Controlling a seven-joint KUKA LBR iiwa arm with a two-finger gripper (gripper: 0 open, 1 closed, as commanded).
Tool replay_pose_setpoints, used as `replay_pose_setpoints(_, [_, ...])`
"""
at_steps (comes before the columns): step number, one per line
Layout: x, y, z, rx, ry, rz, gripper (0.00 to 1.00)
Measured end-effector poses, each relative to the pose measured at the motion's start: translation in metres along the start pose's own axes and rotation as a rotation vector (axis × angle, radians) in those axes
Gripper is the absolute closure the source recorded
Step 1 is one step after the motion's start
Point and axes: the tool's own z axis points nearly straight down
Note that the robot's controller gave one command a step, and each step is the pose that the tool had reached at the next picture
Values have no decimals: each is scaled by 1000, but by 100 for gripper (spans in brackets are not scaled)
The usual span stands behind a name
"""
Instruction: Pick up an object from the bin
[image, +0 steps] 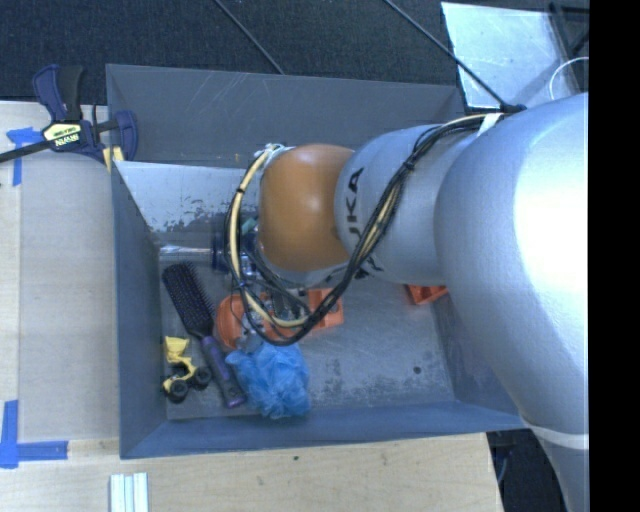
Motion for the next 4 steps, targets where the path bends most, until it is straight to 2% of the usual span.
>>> replay_pose_setpoints(1, [-18, 11, -5, -2, -15, -13, 100])
replay_pose_setpoints(2, [-18, 11, -5, -3, -15, -13, 100])
replay_pose_setpoints(3, [-26, 13, 14, -3, -16, -181, 100])
replay_pose_setpoints(4, [-44, 13, -80, -4, -23, -25, 100])
